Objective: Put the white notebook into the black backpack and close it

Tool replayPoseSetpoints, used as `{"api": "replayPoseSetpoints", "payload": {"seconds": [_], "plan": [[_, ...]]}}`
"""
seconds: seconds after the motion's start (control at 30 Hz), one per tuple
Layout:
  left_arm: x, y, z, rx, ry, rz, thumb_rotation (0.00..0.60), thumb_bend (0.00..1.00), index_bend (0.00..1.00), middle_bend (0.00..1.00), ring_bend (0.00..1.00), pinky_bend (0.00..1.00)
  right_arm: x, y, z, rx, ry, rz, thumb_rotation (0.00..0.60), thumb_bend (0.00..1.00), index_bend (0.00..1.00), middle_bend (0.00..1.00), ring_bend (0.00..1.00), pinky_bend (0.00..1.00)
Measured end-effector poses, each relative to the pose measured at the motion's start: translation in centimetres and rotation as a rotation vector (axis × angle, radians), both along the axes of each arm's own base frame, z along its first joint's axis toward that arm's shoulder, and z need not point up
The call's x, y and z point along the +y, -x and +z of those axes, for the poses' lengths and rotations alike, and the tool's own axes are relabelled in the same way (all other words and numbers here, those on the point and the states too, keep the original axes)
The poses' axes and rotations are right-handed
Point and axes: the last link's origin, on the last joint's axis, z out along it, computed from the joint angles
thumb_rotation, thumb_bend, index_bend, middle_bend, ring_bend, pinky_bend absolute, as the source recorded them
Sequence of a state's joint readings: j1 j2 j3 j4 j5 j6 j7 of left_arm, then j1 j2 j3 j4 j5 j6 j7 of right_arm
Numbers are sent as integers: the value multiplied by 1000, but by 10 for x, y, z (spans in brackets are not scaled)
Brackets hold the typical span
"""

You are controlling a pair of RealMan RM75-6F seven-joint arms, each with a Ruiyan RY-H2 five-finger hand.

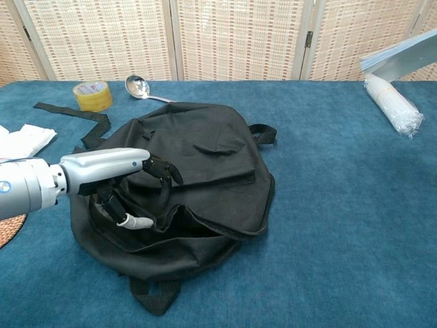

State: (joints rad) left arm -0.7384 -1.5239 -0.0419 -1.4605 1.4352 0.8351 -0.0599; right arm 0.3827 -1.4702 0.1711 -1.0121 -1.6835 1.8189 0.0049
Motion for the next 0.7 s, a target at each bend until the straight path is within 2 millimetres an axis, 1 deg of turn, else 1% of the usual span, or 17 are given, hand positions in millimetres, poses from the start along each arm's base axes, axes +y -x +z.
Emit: {"api": "replayPoseSetpoints", "payload": {"seconds": [0.3, 0.53, 0.7], "plan": [[-2, 3, -7, -18, 12, 38, 600, 452, 633, 288, 260, 30, 0, 0, 0, -1, 1, 0, 600, 509, 713, 455, 384, 248], [-3, 3, -8, -78, 22, 93, 600, 493, 665, 311, 260, 38, 1, 0, 1, -7, 8, 4, 600, 510, 713, 455, 384, 248], [0, 3, -5, -107, 3, 111, 600, 550, 675, 321, 266, 41, 2, 0, 2, -10, 10, 4, 600, 510, 713, 455, 385, 248]]}}
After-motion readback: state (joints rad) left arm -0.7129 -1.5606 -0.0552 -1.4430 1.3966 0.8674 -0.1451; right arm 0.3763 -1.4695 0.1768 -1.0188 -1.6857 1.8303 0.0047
